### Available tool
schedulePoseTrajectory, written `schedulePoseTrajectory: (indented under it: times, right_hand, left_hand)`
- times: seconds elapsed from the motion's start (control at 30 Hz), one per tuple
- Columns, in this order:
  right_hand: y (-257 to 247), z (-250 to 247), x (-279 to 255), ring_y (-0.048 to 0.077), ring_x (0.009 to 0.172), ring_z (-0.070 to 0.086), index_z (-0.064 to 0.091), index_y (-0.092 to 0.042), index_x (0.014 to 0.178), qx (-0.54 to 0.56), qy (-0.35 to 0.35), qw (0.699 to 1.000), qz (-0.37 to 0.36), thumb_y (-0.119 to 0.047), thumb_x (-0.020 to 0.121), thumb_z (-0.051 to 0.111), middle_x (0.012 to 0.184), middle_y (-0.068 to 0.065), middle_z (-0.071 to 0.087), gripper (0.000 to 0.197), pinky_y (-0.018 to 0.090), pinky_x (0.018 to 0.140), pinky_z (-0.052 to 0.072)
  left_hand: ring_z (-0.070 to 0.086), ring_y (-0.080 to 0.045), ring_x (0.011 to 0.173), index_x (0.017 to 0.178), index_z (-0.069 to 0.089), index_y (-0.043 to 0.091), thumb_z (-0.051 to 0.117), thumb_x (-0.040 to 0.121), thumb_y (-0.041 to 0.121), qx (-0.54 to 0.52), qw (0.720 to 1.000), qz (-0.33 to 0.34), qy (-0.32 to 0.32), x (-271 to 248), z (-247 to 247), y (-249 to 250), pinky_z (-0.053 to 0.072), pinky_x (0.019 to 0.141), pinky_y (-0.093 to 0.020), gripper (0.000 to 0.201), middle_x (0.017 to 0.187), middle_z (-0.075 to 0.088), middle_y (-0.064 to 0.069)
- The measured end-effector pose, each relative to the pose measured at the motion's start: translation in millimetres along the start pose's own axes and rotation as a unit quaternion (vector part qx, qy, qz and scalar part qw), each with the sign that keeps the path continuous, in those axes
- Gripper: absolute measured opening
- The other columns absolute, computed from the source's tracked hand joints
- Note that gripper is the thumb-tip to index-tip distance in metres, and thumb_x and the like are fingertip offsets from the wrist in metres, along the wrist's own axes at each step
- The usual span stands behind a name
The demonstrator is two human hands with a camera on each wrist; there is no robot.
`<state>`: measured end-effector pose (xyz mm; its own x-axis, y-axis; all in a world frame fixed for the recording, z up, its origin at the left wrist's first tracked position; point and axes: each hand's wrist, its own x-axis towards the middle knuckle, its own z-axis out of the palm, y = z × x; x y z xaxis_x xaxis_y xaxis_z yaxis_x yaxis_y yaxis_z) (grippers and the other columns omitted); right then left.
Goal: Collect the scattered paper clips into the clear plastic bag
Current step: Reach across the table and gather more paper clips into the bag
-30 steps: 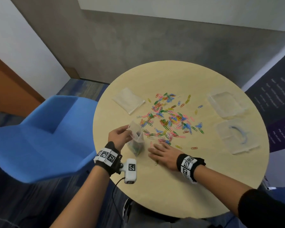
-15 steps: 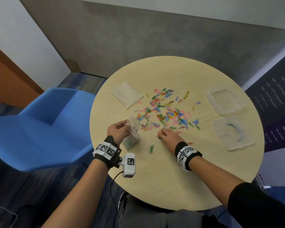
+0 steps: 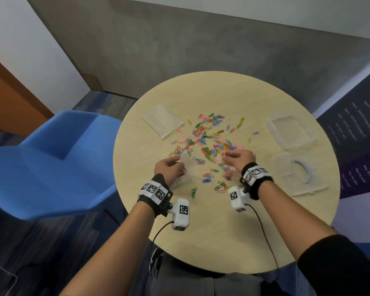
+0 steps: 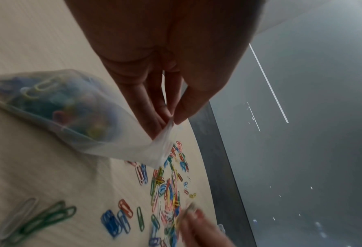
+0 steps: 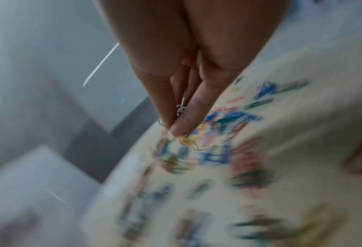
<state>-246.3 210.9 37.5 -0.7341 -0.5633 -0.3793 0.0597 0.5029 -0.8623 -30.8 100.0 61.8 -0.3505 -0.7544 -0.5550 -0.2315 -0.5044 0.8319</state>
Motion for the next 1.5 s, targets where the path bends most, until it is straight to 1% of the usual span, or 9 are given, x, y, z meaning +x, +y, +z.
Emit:
schedulePoseTrajectory:
  times: [0.13, 0.3, 0.43, 0.63, 0.73, 0.87, 1.0, 1.23, 1.5]
  right_hand:
    - [-46, 24, -23, 0.023, 0.09, 0.068, 0.064, 0.007, 0.104, 0.337, -0.133, 0.93, 0.06, 0.009, 0.083, 0.064, 0.101, 0.015, 0.069, 0.021, 0.025, 0.08, 0.058]
    - [-50, 63, -30, 0.017, 0.086, 0.07, 0.074, -0.006, 0.099, -0.025, -0.166, 0.983, -0.068, -0.008, 0.079, 0.074, 0.096, 0.009, 0.074, 0.02, 0.021, 0.077, 0.056]
    - [-53, 75, -26, 0.028, 0.098, 0.064, 0.073, -0.018, 0.105, -0.364, -0.181, 0.889, -0.212, -0.014, 0.091, 0.053, 0.104, 0.012, 0.07, 0.024, 0.025, 0.082, 0.047]
    - [-72, 63, -20, 0.028, 0.099, 0.064, 0.071, -0.012, 0.113, -0.456, -0.182, 0.828, -0.27, -0.001, 0.089, 0.047, 0.116, 0.013, 0.067, 0.035, 0.025, 0.082, 0.046]
    - [-71, 53, -17, 0.015, 0.083, 0.068, 0.077, -0.014, 0.097, -0.315, -0.2, 0.871, -0.32, -0.003, 0.084, 0.056, 0.095, 0.003, 0.075, 0.026, 0.02, 0.08, 0.051]
    - [-61, 23, 39, 0.009, 0.083, 0.067, 0.076, -0.019, 0.091, -0.185, -0.052, 0.956, -0.22, -0.004, 0.085, 0.059, 0.096, -0.002, 0.074, 0.024, 0.025, 0.08, 0.057]
    - [-39, -14, 131, 0.033, 0.12, 0.053, 0.059, -0.014, 0.126, -0.331, 0.06, 0.938, -0.08, -0.027, 0.088, 0.061, 0.136, 0.013, 0.05, 0.04, 0.044, 0.099, 0.048]
    - [-35, 11, 203, 0.04, 0.14, 0.023, 0.019, -0.014, 0.15, -0.409, 0.047, 0.91, 0.049, -0.058, 0.093, 0.033, 0.154, 0.016, 0.019, 0.073, 0.056, 0.11, 0.027]
    - [-75, 85, 184, 0.043, 0.139, 0.023, 0.018, -0.02, 0.149, -0.527, -0.078, 0.845, -0.053, -0.06, 0.089, 0.038, 0.155, 0.014, 0.019, 0.076, 0.054, 0.111, 0.027]
  left_hand:
    - [0.067, -0.023, 0.067, 0.112, 0.066, 0.002, 0.062, 0.084, -0.002, 0.009, 1.0, 0.011, -0.013, -2, 18, 3, 0.057, 0.072, -0.032, 0.029, 0.077, 0.071, -0.012]
    - [0.07, -0.022, 0.07, 0.109, 0.068, 0.005, 0.065, 0.082, 0.002, 0.029, 0.999, 0.024, -0.007, 10, 22, 6, 0.059, 0.072, -0.032, 0.027, 0.084, 0.074, -0.013]
    - [0.073, -0.025, 0.079, 0.103, 0.073, 0.008, 0.068, 0.077, 0.0, 0.064, 0.998, 0.001, -0.014, 25, 27, 15, 0.061, 0.078, -0.039, 0.028, 0.09, 0.075, -0.015]
    - [0.073, -0.031, 0.084, 0.084, 0.072, 0.019, 0.066, 0.074, -0.002, 0.079, 0.997, 0.0, -0.025, 35, 25, 25, 0.059, 0.083, -0.046, 0.024, 0.09, 0.074, -0.017]
    - [0.073, -0.028, 0.076, 0.093, 0.072, 0.008, 0.063, 0.077, -0.008, 0.047, 0.999, -0.006, -0.013, 29, 19, 29, 0.06, 0.078, -0.039, 0.024, 0.089, 0.073, -0.017]
    - [0.069, -0.02, 0.066, 0.109, 0.068, -0.002, 0.06, 0.082, -0.01, 0.01, 1.0, -0.002, 0.001, 21, 6, 31, 0.061, 0.067, -0.029, 0.029, 0.086, 0.071, -0.016]
    - [0.068, -0.018, 0.067, 0.112, 0.067, -0.004, 0.06, 0.083, -0.009, -0.028, 0.999, 0.001, 0.028, 18, -7, 30, 0.06, 0.064, -0.025, 0.031, 0.086, 0.069, -0.015]
    - [0.072, -0.02, 0.076, 0.111, 0.068, -0.001, 0.06, 0.084, -0.007, -0.044, 0.998, 0.018, 0.036, 14, -16, 32, 0.06, 0.069, -0.027, 0.03, 0.094, 0.072, -0.017]
    - [0.072, -0.018, 0.076, 0.109, 0.07, 0.006, 0.059, 0.085, -0.006, -0.067, 0.997, 0.017, 0.036, 12, -21, 34, 0.06, 0.069, -0.024, 0.029, 0.09, 0.074, -0.013]
